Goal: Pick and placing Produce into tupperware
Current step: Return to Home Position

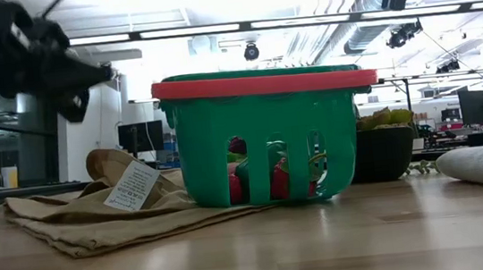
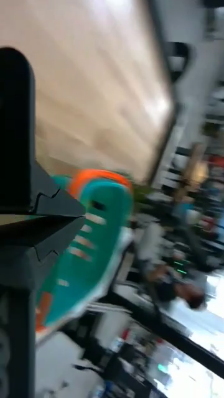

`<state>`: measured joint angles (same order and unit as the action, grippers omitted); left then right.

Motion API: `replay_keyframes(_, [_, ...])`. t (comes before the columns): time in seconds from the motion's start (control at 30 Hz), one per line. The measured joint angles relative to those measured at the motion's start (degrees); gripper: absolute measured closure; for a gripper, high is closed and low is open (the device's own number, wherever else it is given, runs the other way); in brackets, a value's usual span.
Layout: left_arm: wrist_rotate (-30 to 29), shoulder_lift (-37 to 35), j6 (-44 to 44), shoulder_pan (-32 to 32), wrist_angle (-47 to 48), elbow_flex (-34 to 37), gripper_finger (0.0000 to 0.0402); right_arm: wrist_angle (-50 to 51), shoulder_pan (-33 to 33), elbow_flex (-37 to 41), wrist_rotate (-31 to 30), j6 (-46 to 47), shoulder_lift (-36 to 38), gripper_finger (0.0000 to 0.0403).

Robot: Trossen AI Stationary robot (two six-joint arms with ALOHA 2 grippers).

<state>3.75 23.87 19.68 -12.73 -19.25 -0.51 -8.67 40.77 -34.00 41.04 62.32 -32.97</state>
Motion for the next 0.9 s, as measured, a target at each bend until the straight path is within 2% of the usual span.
replay_keyframes(0.2, [0.43,-2.57,0.27,0.0,8.97,0.0,0.0401,2.56,-0.01,0.0,2.6,-1.34,0.0,0.0403])
replay_keyframes(0.33, [1.78,-6.29,0.21,0.0,11.93,0.0,0.0401,3.92,0.0,0.0,2.77,-2.87,-0.02,0.0403])
replay_keyframes(0.5, [0.63,-11.72,0.16,0.0,17.84,0.0,0.0401,5.01,0.0,0.0,2.79,-3.89,-0.04,0.0403])
replay_keyframes(0.7, [-0.7,-15.68,-1.55,-0.02,18.22,-0.02,0.0401,5.16,-0.02,0.0,3.62,-3.93,-0.02,0.0403])
replay_keyframes(0.9, [-0.97,-16.38,-2.97,-0.02,18.25,-0.04,0.0401,5.21,-0.02,0.0,4.34,-4.31,-0.02,0.0403])
